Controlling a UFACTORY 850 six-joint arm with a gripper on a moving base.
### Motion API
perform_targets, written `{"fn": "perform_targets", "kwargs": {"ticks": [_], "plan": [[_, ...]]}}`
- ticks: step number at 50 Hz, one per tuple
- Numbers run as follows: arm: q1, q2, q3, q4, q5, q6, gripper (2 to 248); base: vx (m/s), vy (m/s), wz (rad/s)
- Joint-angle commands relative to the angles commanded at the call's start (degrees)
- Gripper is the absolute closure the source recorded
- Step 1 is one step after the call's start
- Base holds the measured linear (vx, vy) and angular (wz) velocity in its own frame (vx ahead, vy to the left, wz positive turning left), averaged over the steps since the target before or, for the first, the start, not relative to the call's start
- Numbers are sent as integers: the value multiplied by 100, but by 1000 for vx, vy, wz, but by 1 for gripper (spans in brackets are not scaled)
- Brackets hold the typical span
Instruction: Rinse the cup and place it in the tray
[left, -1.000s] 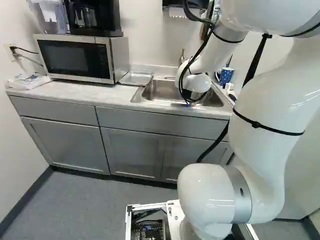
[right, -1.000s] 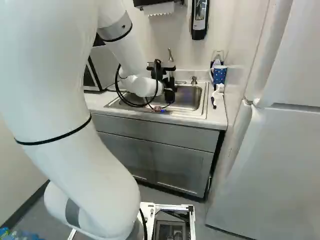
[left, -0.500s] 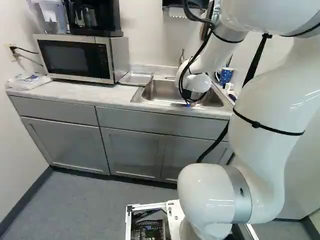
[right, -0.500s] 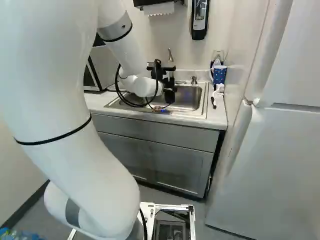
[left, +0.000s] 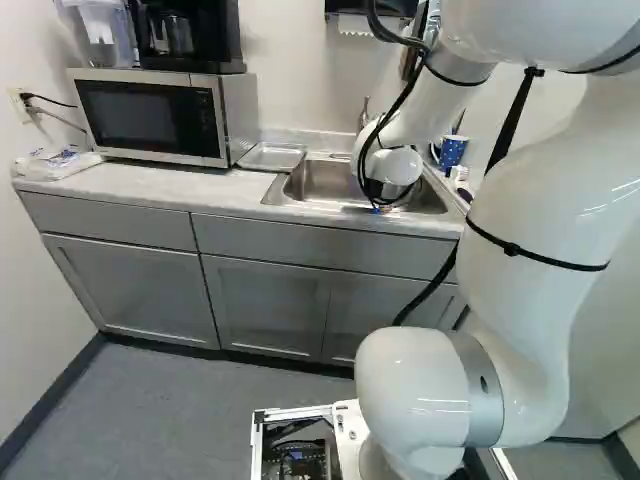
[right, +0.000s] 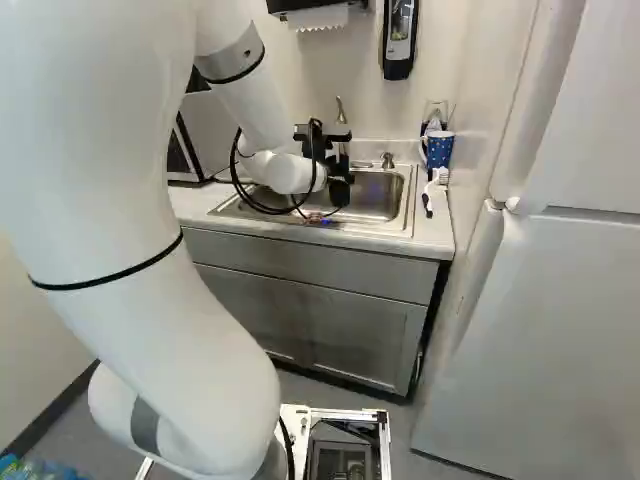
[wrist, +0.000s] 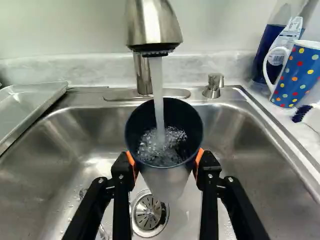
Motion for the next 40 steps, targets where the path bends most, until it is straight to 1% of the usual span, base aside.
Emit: {"fn": "perform_targets", "kwargs": {"ticks": [40], "plan": [[15, -3, -3, 0, 0, 0, 126, 0, 0, 0]]}}
